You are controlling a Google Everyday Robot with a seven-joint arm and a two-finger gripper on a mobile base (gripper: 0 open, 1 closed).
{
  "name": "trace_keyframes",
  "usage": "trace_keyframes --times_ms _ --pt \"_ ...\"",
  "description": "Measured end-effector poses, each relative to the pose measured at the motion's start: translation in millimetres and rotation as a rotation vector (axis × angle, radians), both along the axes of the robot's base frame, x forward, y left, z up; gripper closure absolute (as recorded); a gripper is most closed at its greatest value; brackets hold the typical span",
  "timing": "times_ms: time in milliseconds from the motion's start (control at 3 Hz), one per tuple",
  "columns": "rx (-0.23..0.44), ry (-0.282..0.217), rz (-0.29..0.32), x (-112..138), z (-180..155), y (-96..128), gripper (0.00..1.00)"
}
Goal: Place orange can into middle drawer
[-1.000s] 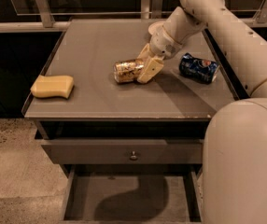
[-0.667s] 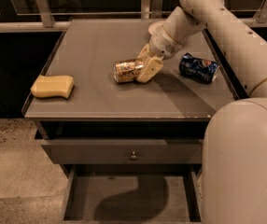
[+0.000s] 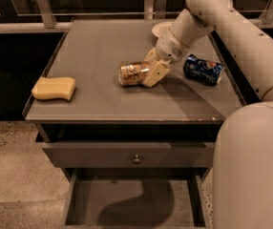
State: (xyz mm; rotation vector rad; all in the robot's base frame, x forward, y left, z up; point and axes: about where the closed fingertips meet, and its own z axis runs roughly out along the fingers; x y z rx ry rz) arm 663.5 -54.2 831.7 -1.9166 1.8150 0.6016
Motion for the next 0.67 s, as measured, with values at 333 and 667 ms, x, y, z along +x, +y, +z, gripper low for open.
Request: trace_keyframes --times_ms 333,667 --pt "0.040 -0.076 -0.075 -19.6 37.9 -15.8 1.00" --pt "0.146 -0.228 -0.140 -75.1 110.9 -11.5 1.00"
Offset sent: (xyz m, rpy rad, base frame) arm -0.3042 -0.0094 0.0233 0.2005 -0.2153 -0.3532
